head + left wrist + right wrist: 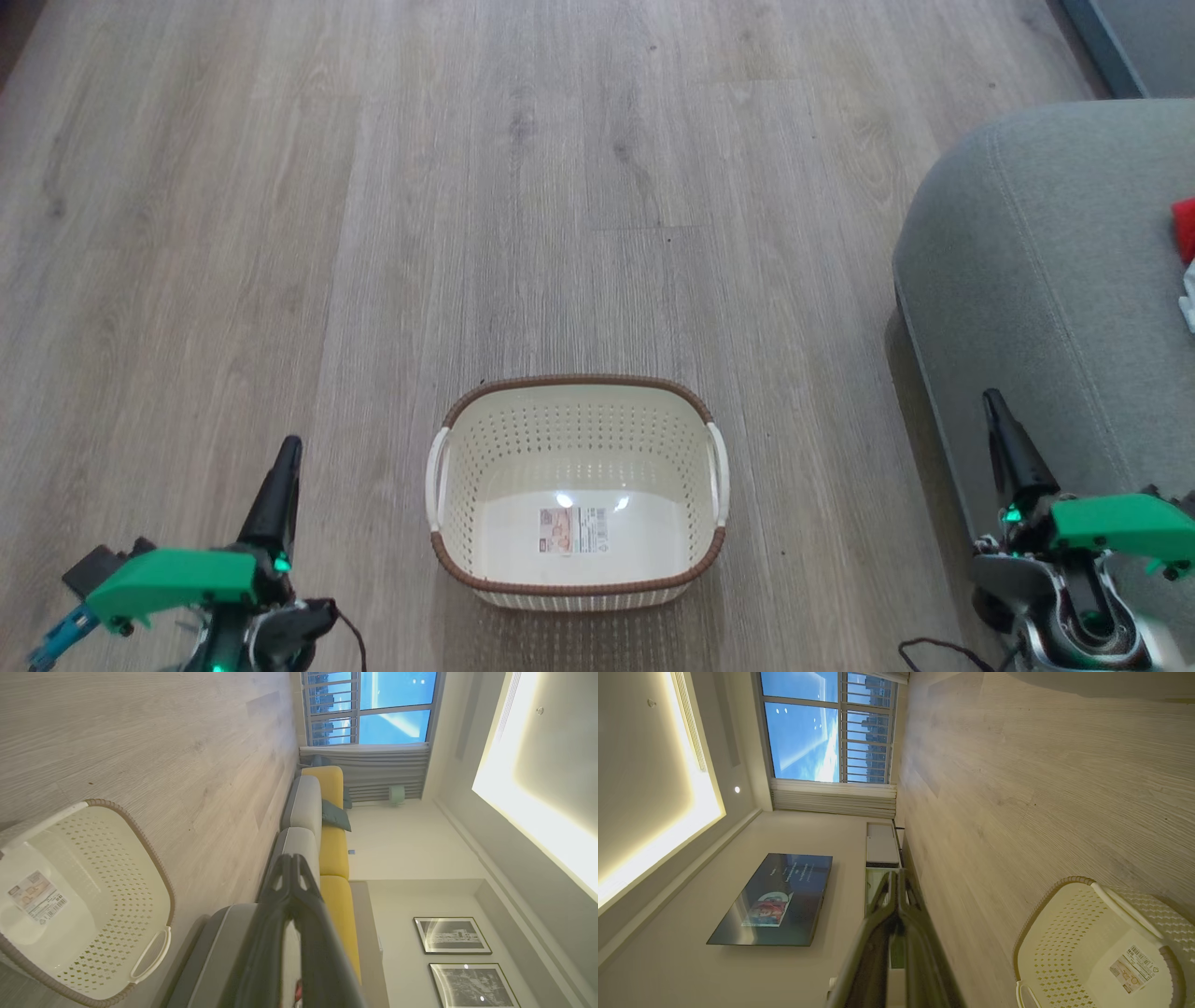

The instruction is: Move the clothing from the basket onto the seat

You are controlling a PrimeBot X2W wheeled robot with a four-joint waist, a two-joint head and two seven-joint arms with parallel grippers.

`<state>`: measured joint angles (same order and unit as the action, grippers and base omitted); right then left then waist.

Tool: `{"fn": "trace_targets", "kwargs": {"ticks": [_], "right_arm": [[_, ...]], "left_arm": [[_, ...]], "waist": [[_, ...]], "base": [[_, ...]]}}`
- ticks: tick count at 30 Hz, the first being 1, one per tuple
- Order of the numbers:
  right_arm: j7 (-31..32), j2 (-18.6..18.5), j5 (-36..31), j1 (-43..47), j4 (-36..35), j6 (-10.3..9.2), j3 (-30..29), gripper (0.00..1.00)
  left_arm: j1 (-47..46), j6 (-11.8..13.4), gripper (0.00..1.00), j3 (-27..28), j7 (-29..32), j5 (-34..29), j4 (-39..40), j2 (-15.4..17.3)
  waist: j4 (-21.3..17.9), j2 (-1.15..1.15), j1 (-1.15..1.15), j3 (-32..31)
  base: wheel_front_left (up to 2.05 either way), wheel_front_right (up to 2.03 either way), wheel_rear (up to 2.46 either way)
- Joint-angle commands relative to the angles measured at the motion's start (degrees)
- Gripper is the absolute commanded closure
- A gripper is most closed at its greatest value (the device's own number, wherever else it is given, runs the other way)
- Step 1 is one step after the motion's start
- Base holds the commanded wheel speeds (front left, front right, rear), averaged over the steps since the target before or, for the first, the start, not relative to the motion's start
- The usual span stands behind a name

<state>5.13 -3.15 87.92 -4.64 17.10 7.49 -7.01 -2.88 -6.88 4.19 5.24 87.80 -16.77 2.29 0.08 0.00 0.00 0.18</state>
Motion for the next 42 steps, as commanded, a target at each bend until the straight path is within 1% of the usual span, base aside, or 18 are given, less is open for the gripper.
{"fn": "trace_targets", "kwargs": {"ticks": [1,5,42], "right_arm": [[0.84,0.15,2.23,-1.57,-2.69,0.0,0.72,1.0],[1.38,0.27,4.23,-1.55,-3.07,0.0,0.48,1.0],[1.37,0.27,4.24,-1.55,-3.08,0.0,0.49,1.0]], "left_arm": [[-3.24,-0.56,1.0,2.22,0.72,2.2,2.4,0.58],[-3.32,-0.6,1.0,2.35,1.27,4.35,2.7,0.59],[-3.31,-0.6,1.0,2.33,1.26,4.36,2.71,0.59]], "waist": [[-0.03,0.0,0.0,0.0],[-0.08,0.0,0.0,0.0],[-0.08,0.0,0.0,0.0]], "base": [[0.0,0.0,0.0],[0.0,0.0,0.0],[0.0,0.0,0.0]]}}
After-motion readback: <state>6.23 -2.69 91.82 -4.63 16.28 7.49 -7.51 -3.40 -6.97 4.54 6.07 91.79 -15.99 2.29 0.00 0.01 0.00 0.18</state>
